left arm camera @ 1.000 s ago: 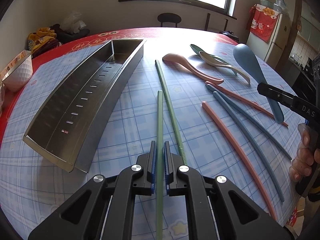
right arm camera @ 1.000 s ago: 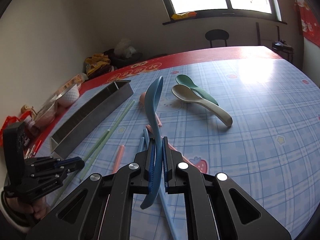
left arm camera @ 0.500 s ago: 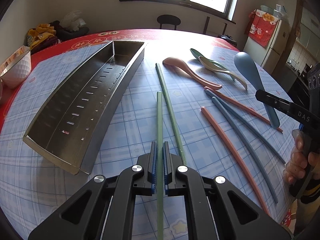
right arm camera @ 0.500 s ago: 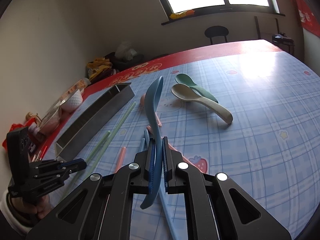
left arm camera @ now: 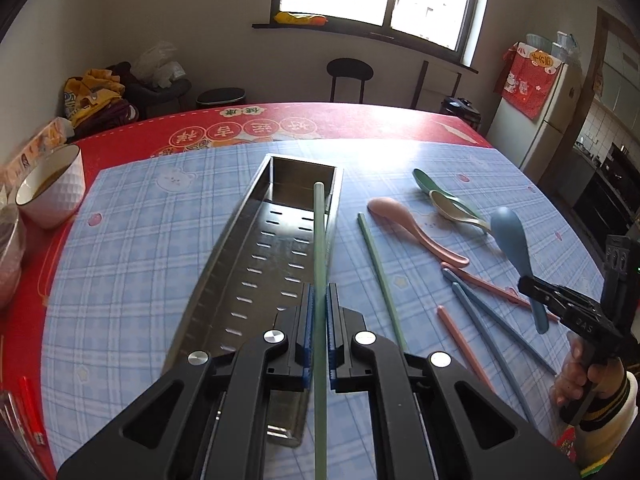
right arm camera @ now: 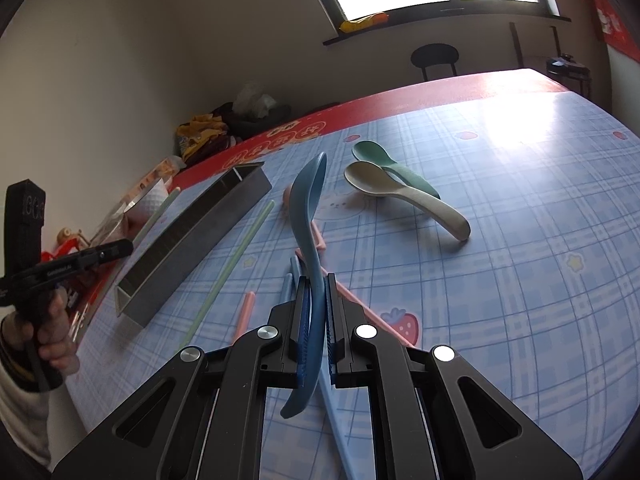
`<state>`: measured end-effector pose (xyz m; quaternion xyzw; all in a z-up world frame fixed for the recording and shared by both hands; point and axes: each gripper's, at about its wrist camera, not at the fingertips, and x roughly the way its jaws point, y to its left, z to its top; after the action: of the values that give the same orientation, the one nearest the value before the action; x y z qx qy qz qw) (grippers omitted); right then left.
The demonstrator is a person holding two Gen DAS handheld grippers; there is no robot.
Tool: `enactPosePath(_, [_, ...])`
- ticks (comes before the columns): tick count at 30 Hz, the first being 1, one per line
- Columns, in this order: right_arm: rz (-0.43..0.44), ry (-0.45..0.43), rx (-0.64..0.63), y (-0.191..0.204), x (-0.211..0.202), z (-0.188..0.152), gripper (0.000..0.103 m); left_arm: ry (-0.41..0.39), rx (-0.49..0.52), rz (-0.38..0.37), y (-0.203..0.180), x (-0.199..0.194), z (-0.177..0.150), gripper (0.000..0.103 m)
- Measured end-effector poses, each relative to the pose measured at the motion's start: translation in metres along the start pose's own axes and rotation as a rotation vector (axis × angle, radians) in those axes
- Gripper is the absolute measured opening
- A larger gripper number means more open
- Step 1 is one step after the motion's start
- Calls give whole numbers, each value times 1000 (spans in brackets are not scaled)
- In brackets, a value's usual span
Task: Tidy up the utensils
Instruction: 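Lower the green chopstick into the steel tray and open the left gripper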
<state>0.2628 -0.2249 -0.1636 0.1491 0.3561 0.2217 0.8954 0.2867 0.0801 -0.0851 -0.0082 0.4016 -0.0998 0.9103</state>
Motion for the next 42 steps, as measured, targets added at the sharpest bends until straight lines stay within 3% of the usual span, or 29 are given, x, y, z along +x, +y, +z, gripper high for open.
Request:
enactPosePath(6, [-13,8,1,0,4,1,7,91,38,52,14,56,38,6])
enactPosePath(13, [-23,13,11,-2,5,0,7,188,28,46,14,102,46,6])
enactPosePath(25, [-25,22,9,0,10,1,7,286,34,-4,16,121,40,6])
enactPosePath(32, [-27,21,12,-2,9,0,7,240,44,-3,14,108,42,9])
enactPosePath(35, [-28,22,11,-3,9,-1,7,170,54,56,10,86,41,20])
enactPosePath(38, [-30,25,11,-3,9,-1,7,54,110,123,0,55,34,51])
enactPosePath(42, [-32,27,13,-4,10,-1,7,-73,157,193,-9,21,15,77])
